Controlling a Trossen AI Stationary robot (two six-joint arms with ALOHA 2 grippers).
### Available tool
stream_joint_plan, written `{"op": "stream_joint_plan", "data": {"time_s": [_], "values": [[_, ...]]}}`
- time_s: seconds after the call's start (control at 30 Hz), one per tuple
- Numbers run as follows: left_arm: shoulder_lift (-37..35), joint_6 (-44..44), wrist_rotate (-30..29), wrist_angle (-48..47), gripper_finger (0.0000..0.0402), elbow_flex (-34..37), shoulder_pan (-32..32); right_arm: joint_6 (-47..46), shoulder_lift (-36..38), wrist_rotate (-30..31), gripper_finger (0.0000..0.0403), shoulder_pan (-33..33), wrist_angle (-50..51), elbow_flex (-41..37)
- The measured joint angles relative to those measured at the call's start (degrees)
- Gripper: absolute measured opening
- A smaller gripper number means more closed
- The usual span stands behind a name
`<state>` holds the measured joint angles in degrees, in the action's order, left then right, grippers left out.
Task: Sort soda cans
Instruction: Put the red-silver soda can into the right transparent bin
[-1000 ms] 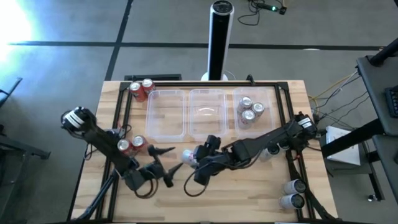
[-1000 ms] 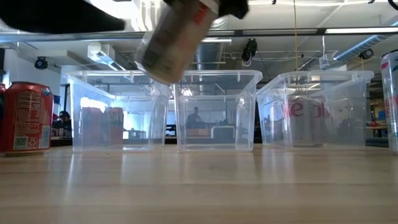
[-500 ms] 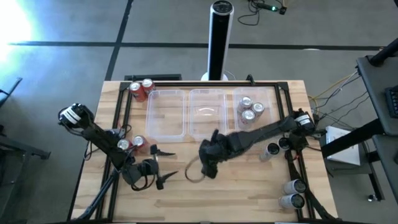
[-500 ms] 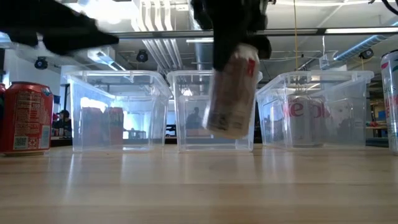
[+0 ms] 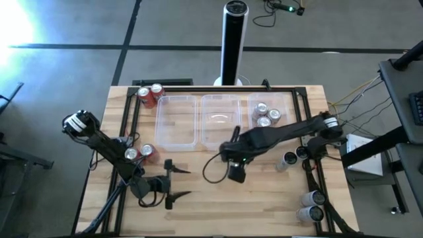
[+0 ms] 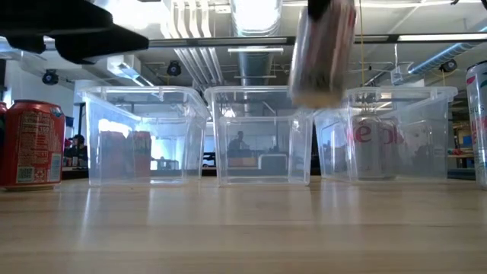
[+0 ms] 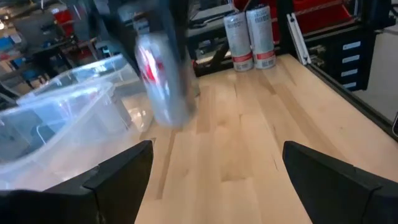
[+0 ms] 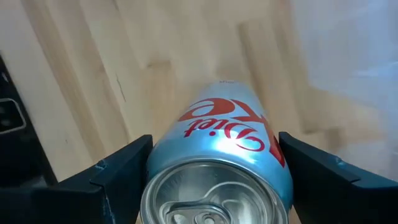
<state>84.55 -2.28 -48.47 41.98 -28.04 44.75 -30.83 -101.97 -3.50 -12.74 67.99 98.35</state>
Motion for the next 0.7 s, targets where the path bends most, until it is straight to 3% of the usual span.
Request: {"op": "stream_joint_plan", "data": {"time_s": [0.27,0.47,0.7], "values": [[0.07,4.32,-0.31,-0.07,0.0342,0.92,-0.02,-1.21,13.20,6.75,0.0303,-0.07,5.56,4.56],[0.07,4.93,0.66,0.00,0.0342,0.50,-0.02,-9.05,23.95,26.38,0.0303,1.58,23.20,6.39],[0.05,4.41,1.59,3.38,0.0342,-0.22,-2.68,-9.98,33.46,28.37,0.0303,9.43,21.92,-4.24]]}}
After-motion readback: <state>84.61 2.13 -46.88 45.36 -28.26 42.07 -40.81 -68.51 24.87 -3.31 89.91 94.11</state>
